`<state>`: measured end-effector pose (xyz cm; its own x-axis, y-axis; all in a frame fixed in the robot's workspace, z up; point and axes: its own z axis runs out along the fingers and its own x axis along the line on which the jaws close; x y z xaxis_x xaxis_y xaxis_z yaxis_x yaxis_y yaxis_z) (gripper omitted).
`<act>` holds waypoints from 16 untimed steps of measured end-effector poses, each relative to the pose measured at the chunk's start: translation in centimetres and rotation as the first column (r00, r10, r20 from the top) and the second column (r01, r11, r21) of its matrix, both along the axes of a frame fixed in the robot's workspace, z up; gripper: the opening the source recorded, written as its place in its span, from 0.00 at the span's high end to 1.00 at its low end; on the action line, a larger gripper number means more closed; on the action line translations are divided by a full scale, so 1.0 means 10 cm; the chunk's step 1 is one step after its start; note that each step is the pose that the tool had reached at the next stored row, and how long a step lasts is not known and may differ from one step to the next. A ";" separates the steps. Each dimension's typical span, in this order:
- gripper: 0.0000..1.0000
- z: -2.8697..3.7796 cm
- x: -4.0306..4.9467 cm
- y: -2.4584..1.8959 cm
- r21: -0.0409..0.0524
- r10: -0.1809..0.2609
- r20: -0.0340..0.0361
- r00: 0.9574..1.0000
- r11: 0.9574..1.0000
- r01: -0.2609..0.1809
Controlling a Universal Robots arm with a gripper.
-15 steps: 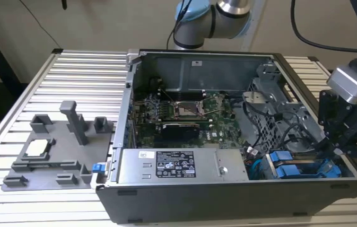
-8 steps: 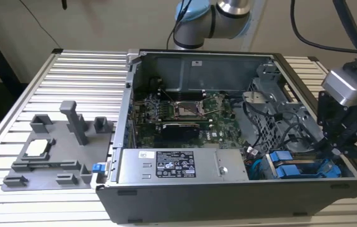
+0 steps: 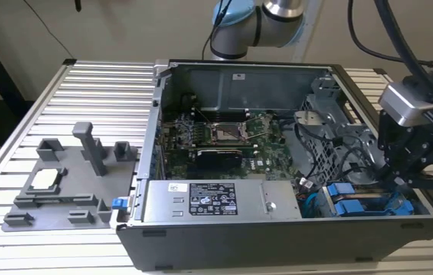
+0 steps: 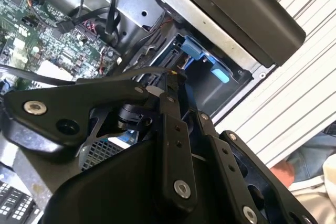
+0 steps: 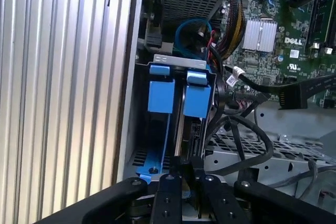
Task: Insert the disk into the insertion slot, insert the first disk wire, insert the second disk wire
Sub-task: 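Insert the first disk wire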
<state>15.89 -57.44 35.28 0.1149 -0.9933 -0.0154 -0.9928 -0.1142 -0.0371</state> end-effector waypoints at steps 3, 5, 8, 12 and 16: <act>0.81 -0.019 -0.001 0.015 0.000 -0.011 0.008 1.000 1.000 0.011; 0.81 -0.030 -0.002 0.019 0.000 -0.027 0.014 1.000 1.000 0.027; 0.81 -0.049 -0.012 0.027 0.000 -0.049 0.019 0.999 0.999 0.049; 0.81 -0.061 -0.031 0.052 0.001 -0.064 0.026 0.998 0.998 0.064; 0.81 -0.068 -0.035 0.075 0.001 -0.069 0.026 0.997 0.998 0.069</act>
<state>15.54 -56.69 34.60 0.0460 -0.9989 -0.0133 -0.9970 -0.0451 -0.0632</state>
